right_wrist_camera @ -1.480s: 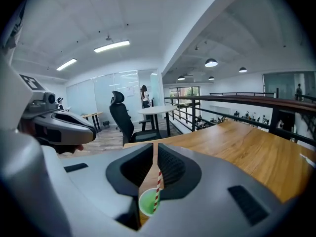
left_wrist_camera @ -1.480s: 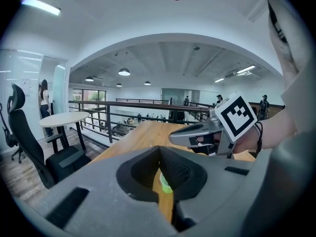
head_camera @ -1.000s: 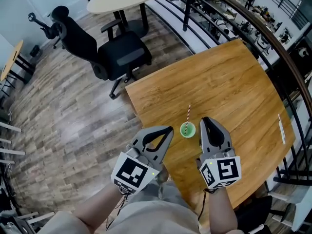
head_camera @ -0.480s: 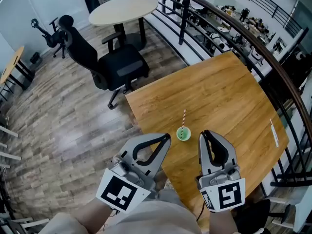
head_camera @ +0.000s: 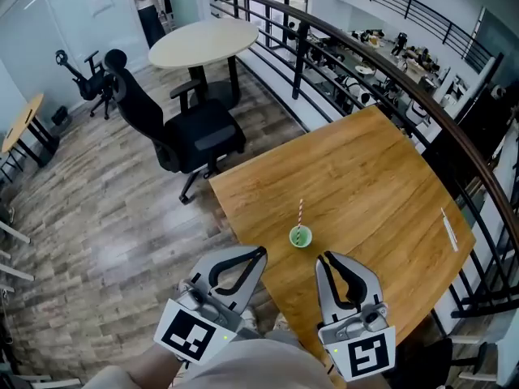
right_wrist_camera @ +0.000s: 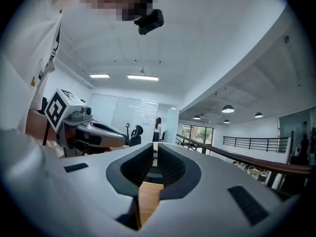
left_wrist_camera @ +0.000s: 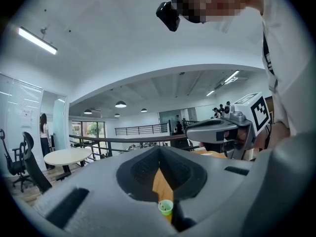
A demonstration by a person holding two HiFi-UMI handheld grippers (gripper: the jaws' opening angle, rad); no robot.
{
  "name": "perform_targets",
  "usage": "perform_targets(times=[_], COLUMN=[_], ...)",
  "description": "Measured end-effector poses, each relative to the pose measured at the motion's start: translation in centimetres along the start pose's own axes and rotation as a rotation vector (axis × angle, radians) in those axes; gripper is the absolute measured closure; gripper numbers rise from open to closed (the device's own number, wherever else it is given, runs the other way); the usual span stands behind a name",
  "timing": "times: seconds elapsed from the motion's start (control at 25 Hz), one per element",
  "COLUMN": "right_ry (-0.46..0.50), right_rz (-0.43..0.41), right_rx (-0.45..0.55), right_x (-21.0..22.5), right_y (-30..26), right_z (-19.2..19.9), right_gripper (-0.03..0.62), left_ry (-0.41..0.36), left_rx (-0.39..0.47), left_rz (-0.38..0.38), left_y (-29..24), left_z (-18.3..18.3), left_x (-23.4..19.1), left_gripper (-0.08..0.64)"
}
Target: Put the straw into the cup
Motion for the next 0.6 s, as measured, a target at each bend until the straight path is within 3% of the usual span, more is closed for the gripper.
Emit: perform_targets(times=[0.6], right_ry=[-0.116], right_rz=[0.04], right_rx=[-0.057], right_x=[-0.8], right_y=[3.7], right_z=[2.5], right_gripper=[0.558], left_ry=[0.089], left_rx=[-0.027], left_rz=[0.003], left_y=[0.6], left_z=[2.2], left_x=[2.7], left_gripper=[0.548])
Point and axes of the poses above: the fingertips, and each gripper's own axes: y backward along the fingers, x to its right, z out of its underside, the point moved 3 cm from there along y, backward along the fingers, and after that the axes turned 7 degrees about x, right-handed, at the moved point
